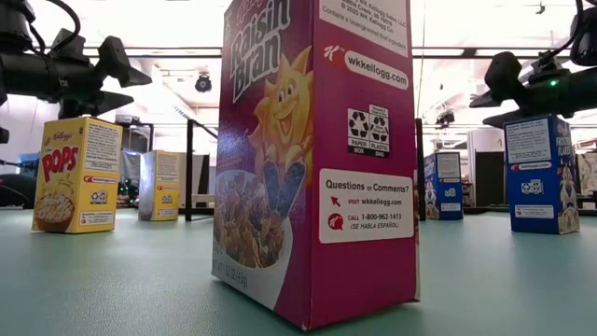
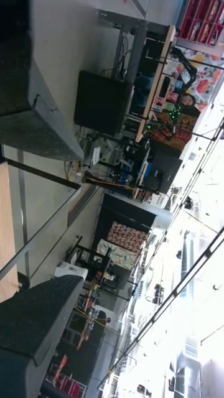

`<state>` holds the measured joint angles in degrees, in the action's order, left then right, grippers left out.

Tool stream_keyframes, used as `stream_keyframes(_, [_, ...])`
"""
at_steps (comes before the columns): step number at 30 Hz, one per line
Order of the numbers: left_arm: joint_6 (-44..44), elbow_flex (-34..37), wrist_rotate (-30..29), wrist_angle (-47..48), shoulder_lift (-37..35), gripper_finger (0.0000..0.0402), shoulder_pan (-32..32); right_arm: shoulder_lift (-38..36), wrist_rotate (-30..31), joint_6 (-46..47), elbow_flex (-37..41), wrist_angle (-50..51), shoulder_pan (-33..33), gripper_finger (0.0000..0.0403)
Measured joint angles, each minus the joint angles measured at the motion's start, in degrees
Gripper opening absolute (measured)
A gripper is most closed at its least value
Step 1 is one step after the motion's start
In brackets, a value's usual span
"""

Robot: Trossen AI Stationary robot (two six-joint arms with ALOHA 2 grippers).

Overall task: Stack cereal on shelf
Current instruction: Put the middle blue cereal box on the shelf

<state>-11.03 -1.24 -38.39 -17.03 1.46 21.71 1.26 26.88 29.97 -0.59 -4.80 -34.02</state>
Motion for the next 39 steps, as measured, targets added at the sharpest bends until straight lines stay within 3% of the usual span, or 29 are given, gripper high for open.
stream_keyframes(10, [0.0, 0.0, 0.0, 0.0, 0.0, 0.0299, 0.0, 0.0, -15.1, 3.0, 0.0, 0.0, 0.0, 0.0208])
stream_keyframes(30, [0.0, 0.0, 0.0, 0.0, 0.0, 0.0299, 0.0, 0.0, -16.3, 3.5, 0.0, 0.7, -0.1, 0.0208])
stream_keyframes(34, [0.0, 0.0, 0.0, 0.0, 0.0, 0.0299, 0.0, 0.0, -16.7, 10.4, 0.0, -0.6, -0.1, 0.0208])
stream_keyframes(39, [0.0, 0.0, 0.0, 0.0, 0.0, 0.0299, 0.0, 0.0, -25.4, 7.2, 0.0, -4.1, -0.1, 0.0208])
